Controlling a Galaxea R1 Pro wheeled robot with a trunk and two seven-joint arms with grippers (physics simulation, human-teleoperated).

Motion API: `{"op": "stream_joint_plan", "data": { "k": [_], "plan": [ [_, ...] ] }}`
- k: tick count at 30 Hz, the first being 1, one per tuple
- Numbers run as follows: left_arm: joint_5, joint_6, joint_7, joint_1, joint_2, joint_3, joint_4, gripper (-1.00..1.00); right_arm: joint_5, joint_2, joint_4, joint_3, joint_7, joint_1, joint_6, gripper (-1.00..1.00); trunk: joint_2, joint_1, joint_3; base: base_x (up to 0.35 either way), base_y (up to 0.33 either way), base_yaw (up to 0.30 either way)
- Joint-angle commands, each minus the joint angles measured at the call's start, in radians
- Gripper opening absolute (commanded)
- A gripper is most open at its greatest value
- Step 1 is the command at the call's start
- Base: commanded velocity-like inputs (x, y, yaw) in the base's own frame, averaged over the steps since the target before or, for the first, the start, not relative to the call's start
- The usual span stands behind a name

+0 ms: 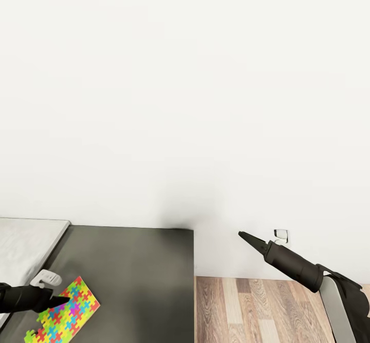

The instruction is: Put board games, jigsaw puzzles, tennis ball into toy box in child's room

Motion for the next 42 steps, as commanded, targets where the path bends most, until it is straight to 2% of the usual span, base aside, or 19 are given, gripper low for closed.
{"op": "stream_joint_plan", "data": {
  "k": [1,15,25,42],
  "plan": [
    [-0.007,0.009,-0.004,-0.001,-0.001,0.004,-0.001,1.0,-0.002,0.0,0.0,-0.001,0.002,-0.001,0.005,1.0,-0.002,0.001,-0.002,0.0,0.0,0.0],
    [-0.006,0.007,0.01,-0.001,-0.001,0.004,-0.001,1.0,-0.001,0.0,0.0,-0.001,0.003,-0.001,0.006,1.0,-0.002,0.001,-0.005,0.0,0.0,0.0],
    [-0.006,-0.022,0.009,-0.001,-0.001,0.003,0.0,1.0,-0.001,0.0,-0.001,-0.001,0.003,-0.001,0.006,1.0,-0.002,0.001,-0.019,0.0,0.0,0.0],
    [-0.006,-0.028,0.009,-0.001,-0.002,0.001,0.001,1.0,-0.001,0.0,0.0,-0.001,0.003,-0.001,0.006,1.0,-0.002,0.001,-0.047,0.0,0.0,0.0]
  ]
}}
